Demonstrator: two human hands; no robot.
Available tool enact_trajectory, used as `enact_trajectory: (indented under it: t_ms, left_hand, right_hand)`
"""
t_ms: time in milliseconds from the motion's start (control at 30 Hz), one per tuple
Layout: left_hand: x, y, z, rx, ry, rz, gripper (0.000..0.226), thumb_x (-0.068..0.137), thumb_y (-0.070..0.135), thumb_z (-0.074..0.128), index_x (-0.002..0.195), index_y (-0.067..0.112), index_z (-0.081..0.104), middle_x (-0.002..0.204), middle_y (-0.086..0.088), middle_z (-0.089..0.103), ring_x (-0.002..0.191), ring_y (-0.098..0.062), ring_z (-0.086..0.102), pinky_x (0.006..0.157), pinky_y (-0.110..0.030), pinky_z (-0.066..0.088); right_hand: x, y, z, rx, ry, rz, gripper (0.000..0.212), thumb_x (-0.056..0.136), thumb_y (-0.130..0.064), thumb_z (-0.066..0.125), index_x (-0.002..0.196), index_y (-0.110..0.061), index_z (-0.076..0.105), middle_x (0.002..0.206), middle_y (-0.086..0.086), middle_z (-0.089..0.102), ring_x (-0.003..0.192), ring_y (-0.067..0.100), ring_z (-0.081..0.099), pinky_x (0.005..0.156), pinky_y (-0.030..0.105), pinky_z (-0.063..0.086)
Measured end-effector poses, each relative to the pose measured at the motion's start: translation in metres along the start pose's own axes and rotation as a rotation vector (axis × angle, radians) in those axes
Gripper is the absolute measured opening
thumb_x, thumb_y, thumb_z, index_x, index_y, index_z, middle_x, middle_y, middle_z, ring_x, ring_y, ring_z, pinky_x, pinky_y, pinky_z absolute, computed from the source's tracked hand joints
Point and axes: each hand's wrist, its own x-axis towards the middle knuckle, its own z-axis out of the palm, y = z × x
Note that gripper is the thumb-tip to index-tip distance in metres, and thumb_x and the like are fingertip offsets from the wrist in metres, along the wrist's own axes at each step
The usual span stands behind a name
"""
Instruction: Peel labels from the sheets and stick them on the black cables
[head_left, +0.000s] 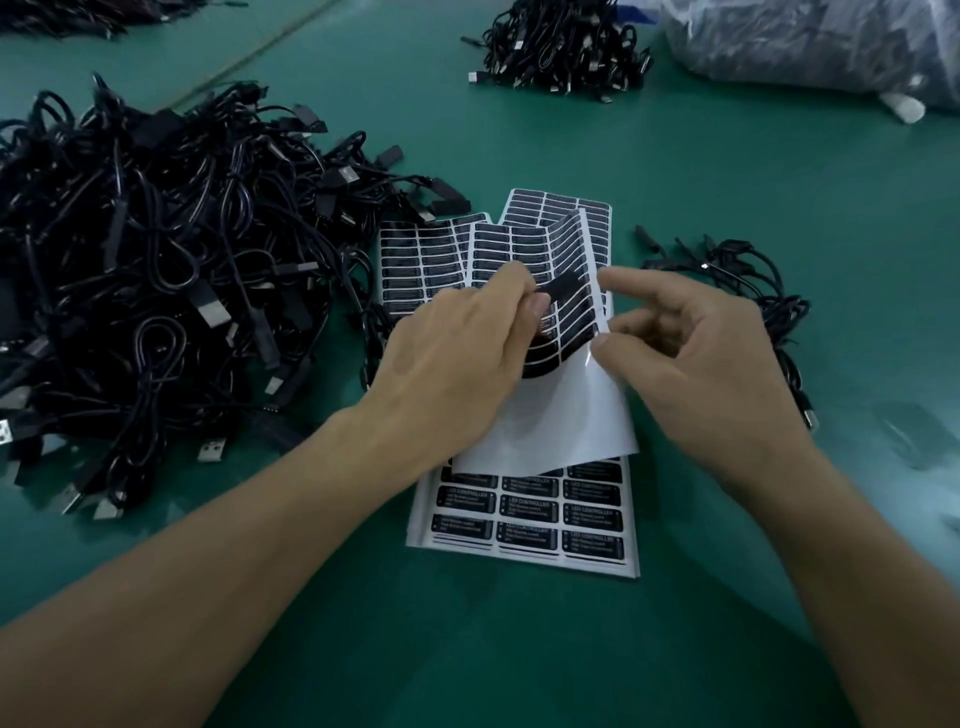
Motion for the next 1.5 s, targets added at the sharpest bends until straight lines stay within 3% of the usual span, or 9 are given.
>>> enact_trajectory:
  t_ms: [100, 167, 300, 500, 667, 900, 1167, 1400, 1500]
  left_hand:
    - [-0.001, 0.003, 0.001, -0.095, 0.019, 0.026, 0.02, 0.109, 0.025, 0.035, 0.098, 0.015, 0.048, 0.079, 0.002, 0.066, 0.065, -0.019, 0.059, 0.059, -0.044, 0.047]
    - [-0.002, 0.006, 0.002, -0.173, 0.042, 0.06, 0.015, 0.108, 0.019, 0.035, 0.099, 0.016, 0.046, 0.067, 0.009, 0.053, 0.055, -0.008, 0.048, 0.052, -0.031, 0.039]
    - [-0.003, 0.011, 0.003, -0.327, 0.002, 0.006, 0.006, 0.101, 0.021, 0.043, 0.095, 0.025, 0.042, 0.068, 0.012, 0.047, 0.056, -0.009, 0.044, 0.05, -0.027, 0.037]
    - [-0.003, 0.014, 0.003, -0.374, 0.003, -0.043, 0.036, 0.088, 0.036, 0.068, 0.083, 0.03, 0.033, 0.076, 0.008, 0.052, 0.062, -0.012, 0.049, 0.058, -0.034, 0.045]
    - [-0.002, 0.015, 0.003, -0.395, 0.137, -0.007, 0.053, 0.08, 0.025, 0.084, 0.077, 0.034, 0.032, 0.077, 0.01, 0.068, 0.069, -0.005, 0.063, 0.059, -0.013, 0.046]
    - [-0.003, 0.014, 0.002, -0.398, 0.151, 0.046, 0.056, 0.077, 0.015, 0.085, 0.073, 0.026, 0.03, 0.081, 0.011, 0.073, 0.073, 0.001, 0.069, 0.062, -0.017, 0.054]
    - [-0.001, 0.008, 0.003, -0.505, 0.133, -0.022, 0.053, 0.074, 0.009, 0.083, 0.071, 0.029, 0.034, 0.078, 0.011, 0.076, 0.07, -0.006, 0.073, 0.065, -0.035, 0.061]
    - [-0.001, 0.005, 0.007, -0.532, 0.129, -0.123, 0.049, 0.076, 0.007, 0.077, 0.072, 0.022, 0.031, 0.072, 0.007, 0.075, 0.071, -0.008, 0.073, 0.069, -0.046, 0.059]
    - [0.0, 0.004, 0.006, -0.549, 0.171, -0.185, 0.046, 0.076, 0.008, 0.073, 0.073, 0.023, 0.029, 0.07, 0.003, 0.074, 0.068, -0.018, 0.071, 0.072, -0.047, 0.058]
  right_hand:
    - [0.001, 0.0, 0.001, 0.09, 0.008, 0.029, 0.041, 0.085, -0.005, 0.071, 0.116, -0.032, 0.064, 0.075, -0.003, 0.074, 0.067, 0.022, 0.068, 0.068, 0.033, 0.058]
    - [0.0, 0.001, 0.002, 0.157, 0.009, 0.062, 0.035, 0.085, -0.008, 0.075, 0.109, -0.03, 0.063, 0.076, -0.001, 0.075, 0.073, 0.025, 0.071, 0.073, 0.041, 0.058]
    - [0.001, 0.003, 0.004, 0.244, -0.023, 0.091, 0.026, 0.084, -0.009, 0.078, 0.099, -0.024, 0.063, 0.077, 0.001, 0.076, 0.075, 0.021, 0.073, 0.073, 0.038, 0.059]
    - [0.002, 0.004, 0.007, 0.272, -0.066, 0.014, 0.021, 0.089, -0.003, 0.066, 0.089, -0.024, 0.068, 0.079, -0.003, 0.075, 0.074, 0.01, 0.07, 0.07, 0.023, 0.058]
    - [0.002, 0.006, 0.007, 0.201, -0.078, -0.024, 0.021, 0.092, -0.009, 0.064, 0.089, -0.028, 0.057, 0.072, 0.006, 0.07, 0.065, 0.034, 0.058, 0.064, 0.054, 0.053]
    - [0.001, 0.005, 0.007, 0.076, -0.079, -0.124, 0.024, 0.087, -0.02, 0.061, 0.08, -0.034, 0.042, 0.067, 0.005, 0.055, 0.056, 0.008, 0.043, 0.05, 0.026, 0.037]
    - [-0.002, 0.003, 0.009, -0.028, -0.058, -0.226, 0.022, 0.086, -0.018, 0.061, 0.084, -0.03, 0.042, 0.076, 0.006, 0.06, 0.07, 0.032, 0.058, 0.059, 0.051, 0.048]
    - [-0.003, 0.003, 0.006, -0.092, 0.012, -0.17, 0.024, 0.075, -0.02, 0.065, 0.073, -0.028, 0.043, 0.055, -0.011, 0.052, 0.045, 0.004, 0.04, 0.044, 0.012, 0.033]
    - [-0.005, 0.002, 0.004, -0.27, 0.001, -0.121, 0.018, 0.071, -0.027, 0.066, 0.069, -0.026, 0.047, 0.052, -0.008, 0.051, 0.047, 0.01, 0.042, 0.045, 0.018, 0.039]
